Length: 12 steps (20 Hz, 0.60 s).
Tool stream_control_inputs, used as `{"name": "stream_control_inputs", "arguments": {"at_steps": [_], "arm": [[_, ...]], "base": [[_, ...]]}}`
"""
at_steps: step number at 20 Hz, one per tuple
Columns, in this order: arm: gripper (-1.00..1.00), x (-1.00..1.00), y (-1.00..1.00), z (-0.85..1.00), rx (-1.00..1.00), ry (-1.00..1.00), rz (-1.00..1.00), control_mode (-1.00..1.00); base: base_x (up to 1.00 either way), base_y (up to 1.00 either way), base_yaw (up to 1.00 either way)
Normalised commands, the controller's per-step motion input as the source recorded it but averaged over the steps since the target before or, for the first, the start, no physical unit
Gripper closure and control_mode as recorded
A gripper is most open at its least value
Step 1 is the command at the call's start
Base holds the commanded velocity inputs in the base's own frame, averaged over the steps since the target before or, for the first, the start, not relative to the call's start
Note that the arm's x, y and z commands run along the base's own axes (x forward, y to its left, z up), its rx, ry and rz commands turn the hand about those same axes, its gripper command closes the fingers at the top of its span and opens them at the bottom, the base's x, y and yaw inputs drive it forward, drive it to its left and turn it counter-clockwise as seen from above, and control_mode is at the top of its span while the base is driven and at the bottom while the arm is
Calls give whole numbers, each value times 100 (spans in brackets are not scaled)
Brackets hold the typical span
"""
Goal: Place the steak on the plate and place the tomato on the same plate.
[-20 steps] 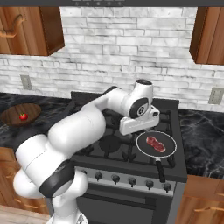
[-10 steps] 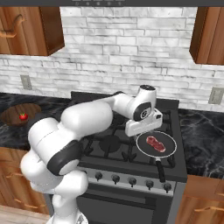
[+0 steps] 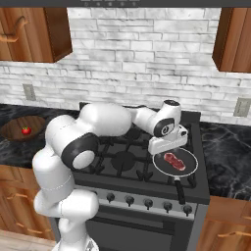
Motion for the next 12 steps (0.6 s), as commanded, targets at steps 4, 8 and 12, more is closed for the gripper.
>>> {"name": "stream_control_inputs", "arguments": {"at_steps": [4, 8, 12], "arm": [[-100, 34, -10, -28, 3, 8, 0, -100], [-100, 24, -10, -24, 5, 6, 0, -100], [-100, 19, -18, -20, 2, 1, 0, -100]], "base": [[0, 0, 0], [0, 0, 0], [0, 0, 0]]}}
